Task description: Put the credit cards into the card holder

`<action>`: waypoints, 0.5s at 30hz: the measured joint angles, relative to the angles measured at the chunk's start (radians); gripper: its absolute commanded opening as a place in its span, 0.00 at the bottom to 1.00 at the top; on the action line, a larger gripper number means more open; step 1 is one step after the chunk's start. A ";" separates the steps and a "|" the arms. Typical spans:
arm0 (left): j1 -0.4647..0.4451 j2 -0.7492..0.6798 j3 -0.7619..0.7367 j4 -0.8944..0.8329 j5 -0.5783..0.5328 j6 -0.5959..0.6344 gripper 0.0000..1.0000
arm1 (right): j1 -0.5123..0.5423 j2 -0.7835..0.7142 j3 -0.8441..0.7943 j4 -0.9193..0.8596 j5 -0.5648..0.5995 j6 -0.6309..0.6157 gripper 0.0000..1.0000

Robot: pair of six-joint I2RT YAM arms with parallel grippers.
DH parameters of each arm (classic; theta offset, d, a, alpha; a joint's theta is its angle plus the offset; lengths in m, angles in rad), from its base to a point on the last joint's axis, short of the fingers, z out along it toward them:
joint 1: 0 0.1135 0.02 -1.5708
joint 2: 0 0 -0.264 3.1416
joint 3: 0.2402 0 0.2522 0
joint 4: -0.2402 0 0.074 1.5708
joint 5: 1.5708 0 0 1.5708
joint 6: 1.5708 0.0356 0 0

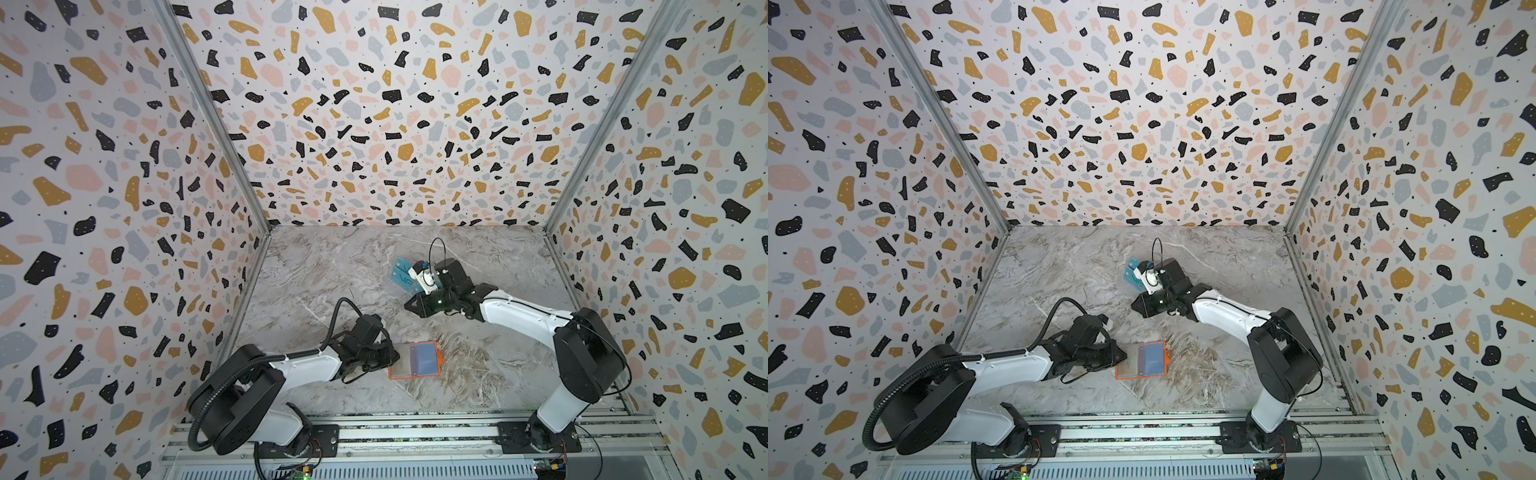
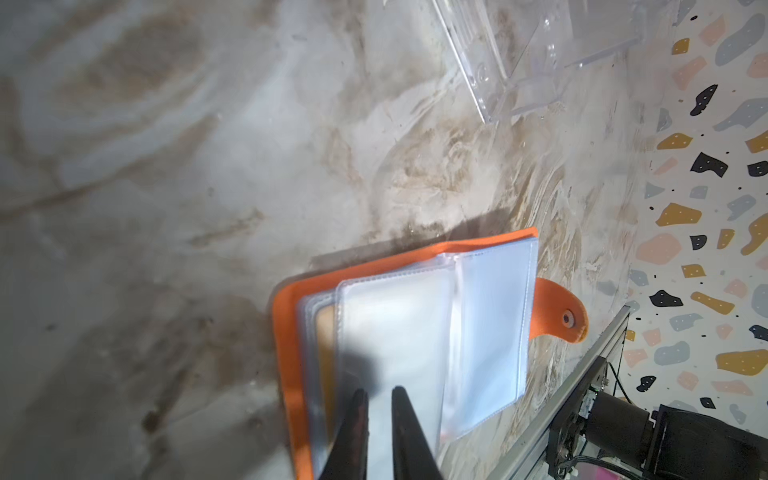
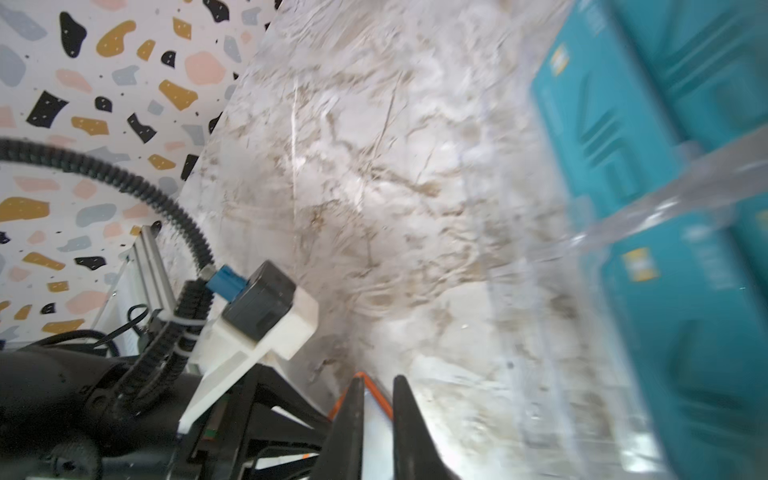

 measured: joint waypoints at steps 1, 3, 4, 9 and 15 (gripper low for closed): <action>0.000 0.000 0.000 0.000 0.000 0.000 0.15 | -0.023 0.000 0.021 -0.026 0.017 -0.024 0.23; 0.000 0.000 0.000 0.001 0.000 0.001 0.15 | -0.061 0.003 0.054 -0.063 0.039 -0.063 0.24; 0.000 0.000 0.000 0.001 0.000 0.001 0.15 | -0.080 0.008 0.071 -0.079 0.047 -0.084 0.25; 0.000 0.000 -0.001 0.001 0.000 0.005 0.15 | -0.111 0.068 0.154 -0.136 0.088 -0.166 0.27; 0.000 -0.001 -0.001 0.001 0.000 0.007 0.15 | -0.107 0.128 0.197 -0.188 0.122 -0.225 0.31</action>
